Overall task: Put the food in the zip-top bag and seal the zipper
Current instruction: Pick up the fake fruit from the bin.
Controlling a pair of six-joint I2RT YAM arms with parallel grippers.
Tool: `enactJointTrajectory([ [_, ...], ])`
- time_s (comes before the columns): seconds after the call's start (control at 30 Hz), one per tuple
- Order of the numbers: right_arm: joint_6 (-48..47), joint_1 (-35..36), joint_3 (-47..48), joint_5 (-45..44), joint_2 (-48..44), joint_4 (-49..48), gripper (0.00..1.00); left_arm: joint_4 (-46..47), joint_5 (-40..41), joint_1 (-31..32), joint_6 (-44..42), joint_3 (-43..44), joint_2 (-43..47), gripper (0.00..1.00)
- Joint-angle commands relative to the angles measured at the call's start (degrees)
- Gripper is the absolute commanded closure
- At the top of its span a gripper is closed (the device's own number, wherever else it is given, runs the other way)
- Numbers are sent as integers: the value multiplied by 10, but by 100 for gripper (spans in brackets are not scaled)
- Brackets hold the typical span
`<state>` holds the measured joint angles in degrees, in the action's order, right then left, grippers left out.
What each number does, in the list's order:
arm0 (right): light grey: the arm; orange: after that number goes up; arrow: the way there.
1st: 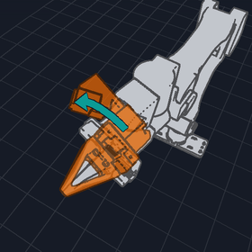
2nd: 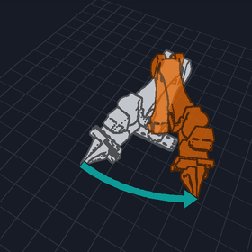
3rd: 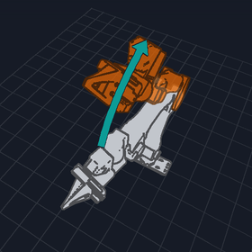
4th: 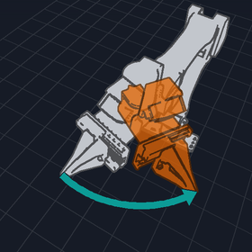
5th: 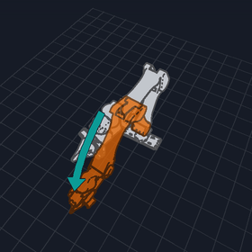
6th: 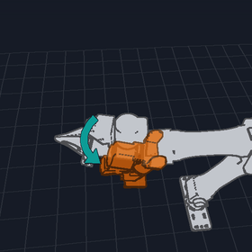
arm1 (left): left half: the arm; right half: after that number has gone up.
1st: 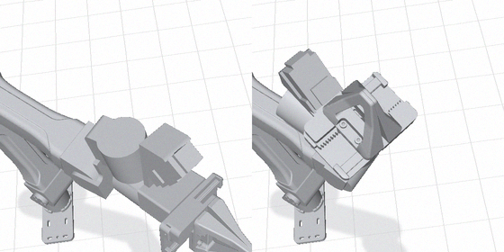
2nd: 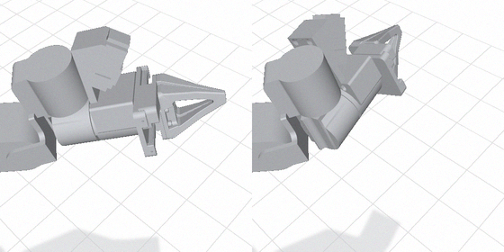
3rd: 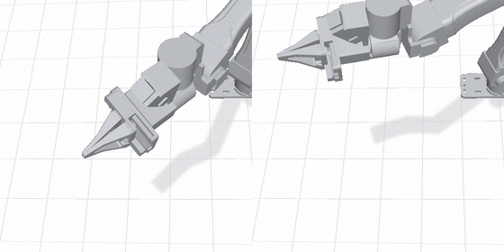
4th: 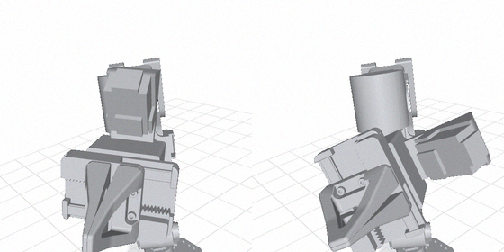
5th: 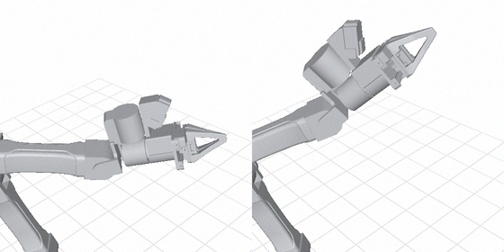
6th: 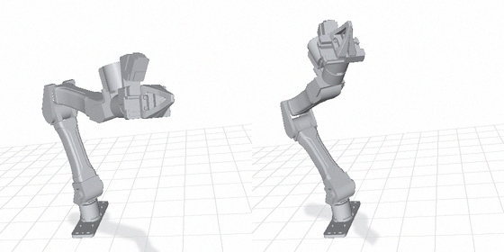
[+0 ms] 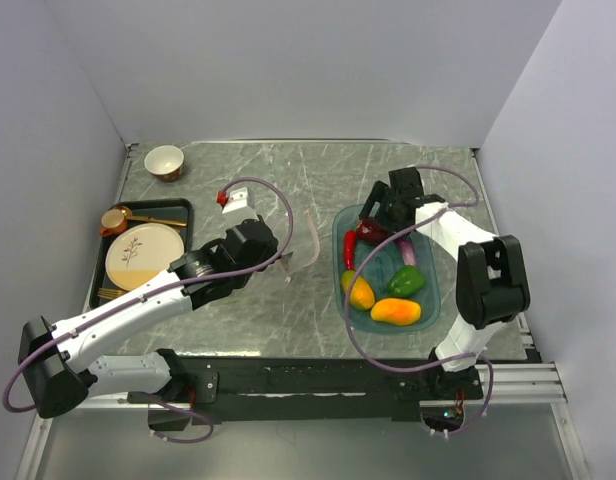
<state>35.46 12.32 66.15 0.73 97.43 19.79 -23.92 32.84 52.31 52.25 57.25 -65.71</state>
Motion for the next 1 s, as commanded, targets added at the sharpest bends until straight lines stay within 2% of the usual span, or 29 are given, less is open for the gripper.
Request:
enactJointTrajectory([
  [0.0,-47,-5,31,-45,20,21,0,3,5,-2,4,11,5,99],
  [0.27,-81,-4,26,-38,23,17,0,3,5,-2,7,8,1,99],
  [0.37,-78,-5,23,-27,22,19,13,4,5,-2,10,8,-1,99],
  [0.4,-76,-5,20,-24,22,18,22,4,3,-2,9,8,-1,99],
  [0.6,-66,-5,-5,-9,-12,8,39,1,4,-3,8,7,-1,99],
  [0.8,-60,-5,-18,-9,-78,24,40,9,-1,-2,12,-5,6,99],
  [0.97,-45,-4,-34,49,-160,24,41,18,-6,-2,8,-3,-1,99],
])
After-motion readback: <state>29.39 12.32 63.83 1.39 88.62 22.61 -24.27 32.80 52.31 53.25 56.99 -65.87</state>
